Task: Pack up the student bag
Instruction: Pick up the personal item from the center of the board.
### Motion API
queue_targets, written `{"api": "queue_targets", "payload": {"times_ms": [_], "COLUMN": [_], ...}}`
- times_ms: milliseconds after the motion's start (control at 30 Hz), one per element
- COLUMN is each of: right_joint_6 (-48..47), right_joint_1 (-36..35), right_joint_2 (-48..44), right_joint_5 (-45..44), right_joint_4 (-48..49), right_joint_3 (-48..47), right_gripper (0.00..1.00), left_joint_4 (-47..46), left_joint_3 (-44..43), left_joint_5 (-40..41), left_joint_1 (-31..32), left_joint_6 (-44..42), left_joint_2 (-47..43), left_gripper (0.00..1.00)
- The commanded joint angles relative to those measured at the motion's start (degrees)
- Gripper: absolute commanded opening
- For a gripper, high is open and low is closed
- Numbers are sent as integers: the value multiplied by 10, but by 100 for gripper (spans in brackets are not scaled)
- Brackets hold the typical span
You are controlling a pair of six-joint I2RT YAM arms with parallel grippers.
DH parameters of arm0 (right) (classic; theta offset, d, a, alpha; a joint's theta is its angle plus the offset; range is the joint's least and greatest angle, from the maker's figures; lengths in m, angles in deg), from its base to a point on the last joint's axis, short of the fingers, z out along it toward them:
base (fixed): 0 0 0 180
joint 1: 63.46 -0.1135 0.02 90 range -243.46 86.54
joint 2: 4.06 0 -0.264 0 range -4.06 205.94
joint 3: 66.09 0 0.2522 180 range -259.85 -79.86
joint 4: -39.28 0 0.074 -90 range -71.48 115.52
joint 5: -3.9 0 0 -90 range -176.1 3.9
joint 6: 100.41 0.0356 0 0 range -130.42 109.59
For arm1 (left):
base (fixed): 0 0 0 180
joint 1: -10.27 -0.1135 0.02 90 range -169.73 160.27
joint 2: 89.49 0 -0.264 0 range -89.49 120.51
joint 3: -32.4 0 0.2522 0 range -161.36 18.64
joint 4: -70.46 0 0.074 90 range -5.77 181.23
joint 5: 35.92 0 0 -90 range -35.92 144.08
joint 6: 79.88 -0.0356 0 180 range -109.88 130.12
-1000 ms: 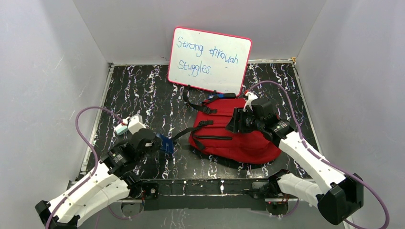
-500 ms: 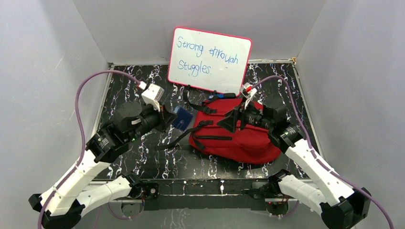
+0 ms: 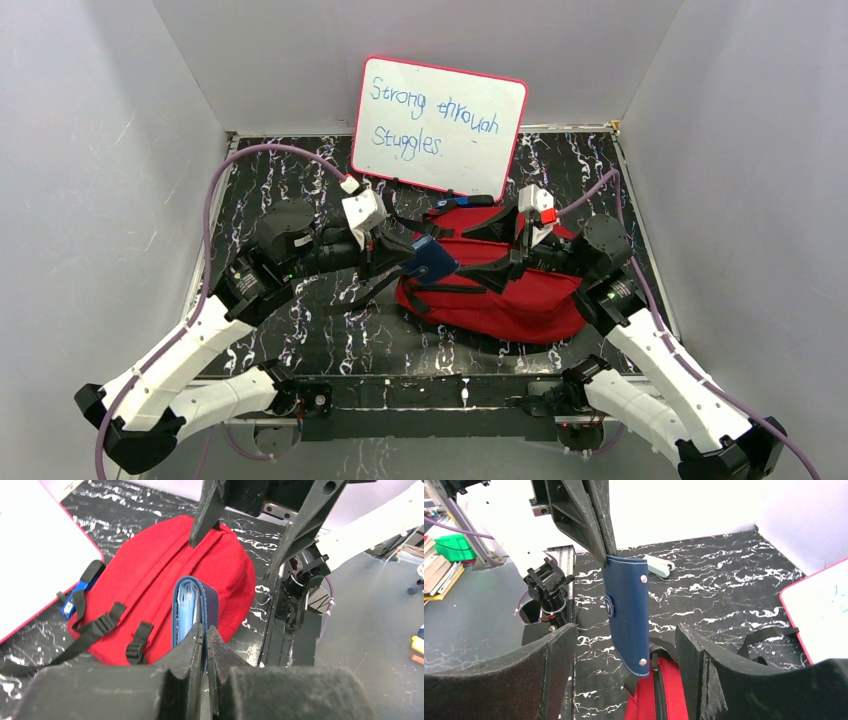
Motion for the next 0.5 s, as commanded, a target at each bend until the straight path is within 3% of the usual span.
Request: {"api": "queue_targets", "payload": {"times_ms": [0,267,467], "right_joint_6": [-23,-19,-13], "right_joint_1": [0,1,0], "right_joint_2": [4,29,37], "right_joint_5": [37,56,92], "right_joint_4": [60,72,57], "right_joint_3": [5,4,4], "right_gripper": [79,77,53], "left_joint_4": [-93,-117,-133], "left_joint_3": [6,8,13], "left_joint_5": [-79,-150,-148], "left_joint_1": [-1,-1,-1], "left_joint_6": [-53,-74,-75], "left_joint_2": [-11,7,9], "left_gripper": [0,0,0]}}
